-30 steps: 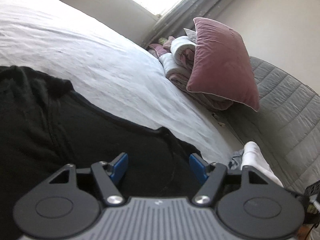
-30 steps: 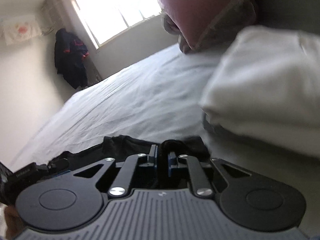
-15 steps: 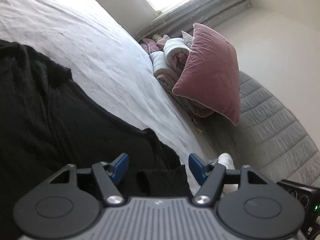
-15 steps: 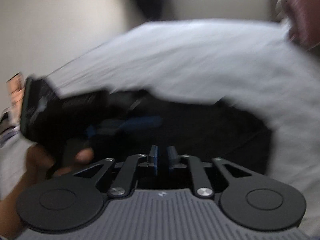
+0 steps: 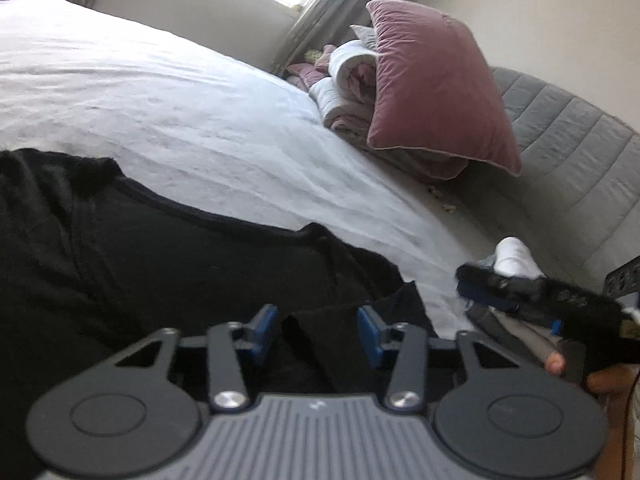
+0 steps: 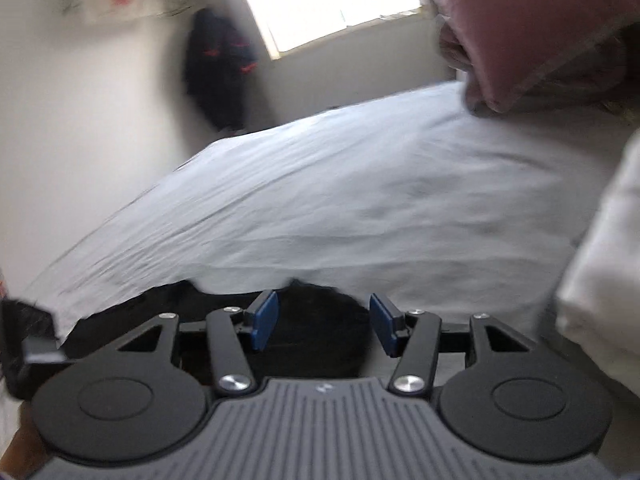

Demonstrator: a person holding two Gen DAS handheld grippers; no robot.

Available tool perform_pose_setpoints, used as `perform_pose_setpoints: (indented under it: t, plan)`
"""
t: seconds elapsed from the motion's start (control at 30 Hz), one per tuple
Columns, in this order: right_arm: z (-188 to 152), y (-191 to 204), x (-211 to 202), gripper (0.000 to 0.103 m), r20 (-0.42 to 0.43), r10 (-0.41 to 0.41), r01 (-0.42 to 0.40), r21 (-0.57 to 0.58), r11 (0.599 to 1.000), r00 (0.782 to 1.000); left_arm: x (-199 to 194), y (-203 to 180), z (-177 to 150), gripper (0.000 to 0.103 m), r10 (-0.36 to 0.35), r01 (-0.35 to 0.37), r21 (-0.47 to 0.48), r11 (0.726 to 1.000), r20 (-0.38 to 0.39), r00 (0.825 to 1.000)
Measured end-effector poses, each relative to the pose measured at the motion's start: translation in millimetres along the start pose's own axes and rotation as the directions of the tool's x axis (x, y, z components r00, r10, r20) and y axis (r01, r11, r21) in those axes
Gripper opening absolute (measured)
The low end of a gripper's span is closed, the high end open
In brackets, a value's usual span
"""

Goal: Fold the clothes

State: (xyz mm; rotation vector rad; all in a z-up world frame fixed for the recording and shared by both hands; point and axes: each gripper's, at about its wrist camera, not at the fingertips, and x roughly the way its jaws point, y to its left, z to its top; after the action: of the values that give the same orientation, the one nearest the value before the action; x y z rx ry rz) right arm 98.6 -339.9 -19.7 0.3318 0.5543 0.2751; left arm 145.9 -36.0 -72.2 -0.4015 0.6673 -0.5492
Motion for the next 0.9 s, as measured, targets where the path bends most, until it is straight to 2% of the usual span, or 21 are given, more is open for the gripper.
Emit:
perform_pose_setpoints:
  t: [0.03, 0.07, 0.1, 0.13, 0.17, 0.2, 0.27, 0.37, 0.5, 0.53, 0.57, 0.6, 0.63, 0.67, 0.73, 0.8, 0.9]
  plan:
    - [-3.3, -5.8, 5.9, 0.056, -0.012, -0.013, 0.013, 0.019, 1.000, 1.000, 2.5, -0.6, 1.0, 0.019, 0.013, -0.013, -0.005, 1.000, -0.010, 1.000]
    - [-6.8, -6.5, 12.8, 0.056, -0.023, -0.022, 0.022, 0.025, 0.999, 0.999, 2.3, -0.2, 0.0, 0.002, 0.022, -0.022, -0.001, 1.000, -0.020, 1.000]
    - [-10.4, -6.5, 19.9, 0.055, -0.034, -0.030, 0.031, 0.030, 0.999, 0.999, 2.1, 0.1, -1.0, 0.002, 0.031, -0.031, 0.004, 1.000, -0.029, 0.999]
    - [-13.3, -6.1, 25.7, 0.050, -0.032, -0.035, 0.036, 0.028, 0.999, 0.999, 0.9, -1.7, -1.7, 0.002, 0.041, -0.041, 0.020, 0.999, -0.022, 0.999]
    - [-16.1, -5.7, 31.2, 0.040, -0.028, -0.040, 0.040, 0.025, 0.999, 0.999, -2.3, -6.8, -1.7, 0.002, 0.055, -0.055, 0.046, 0.997, 0.000, 0.998]
    - [-18.4, -2.0, 33.1, 0.034, -0.025, -0.050, 0.050, 0.012, 0.999, 0.998, -6.4, -11.7, -1.3, 0.002, 0.061, -0.062, 0.069, 0.996, 0.028, 0.998]
    - [-18.6, -0.6, 29.6, 0.001, -0.015, -0.046, 0.046, 0.009, 0.999, 0.999, -16.6, -19.5, 1.0, 0.002, 0.050, -0.059, 0.096, 0.994, 0.092, 0.994]
    - [-20.1, 2.4, 23.9, 0.001, -0.001, -0.079, 0.079, 0.005, 0.997, 0.997, -20.4, -24.1, 6.4, 0.002, 0.082, -0.099, 0.120, 0.988, 0.133, 0.988]
    - [-18.6, 5.3, 27.1, 0.005, -0.016, -0.092, 0.092, -0.015, 0.996, 0.996, -2.1, -20.2, 8.3, 0.004, 0.180, -0.182, 0.140, 0.973, 0.031, 0.983]
    - [-17.4, 5.6, 26.6, 0.014, -0.014, -0.086, 0.086, -0.018, 0.996, 0.996, -2.0, -20.0, 8.3, 0.005, 0.193, -0.193, 0.142, 0.971, 0.013, 0.981]
    - [-16.1, 5.8, 26.1, 0.016, -0.013, -0.080, 0.079, -0.022, 0.997, 0.997, -5.2, -21.1, 8.4, 0.012, 0.197, -0.197, 0.147, 0.969, 0.014, 0.980]
    - [-15.1, 5.3, 23.9, 0.016, -0.008, -0.061, 0.061, -0.023, 0.998, 0.998, -13.2, -23.9, 8.6, 0.023, 0.189, -0.191, 0.157, 0.969, 0.030, 0.982]
    - [-14.0, 4.5, 21.4, 0.020, -0.003, -0.040, 0.040, -0.023, 0.999, 0.999, -20.9, -26.8, 8.7, 0.030, 0.181, -0.186, 0.167, 0.968, 0.046, 0.982]
    - [-13.1, 3.8, 18.9, 0.028, 0.006, -0.021, 0.022, -0.021, 1.000, 1.000, -26.8, -31.1, 7.6, 0.035, 0.179, -0.187, 0.178, 0.966, 0.062, 0.982]
    - [-11.5, 4.5, 14.3, 0.036, 0.014, 0.009, -0.008, -0.027, 1.000, 1.000, -39.4, -41.7, 6.1, 0.035, 0.150, -0.163, 0.216, 0.963, 0.075, 0.986]
    - [-10.4, 8.2, 11.2, 0.036, 0.005, 0.044, -0.044, -0.050, 0.998, 0.999, -43.4, -55.6, 3.4, 0.035, 0.088, -0.100, 0.259, 0.961, 0.056, 0.995]
    - [-10.6, 19.3, 10.5, 0.036, -0.044, 0.102, -0.107, -0.108, 0.988, 0.994, -47.9, -70.4, -8.9, 0.038, -0.009, 0.017, 0.346, 0.938, -0.026, 1.000]
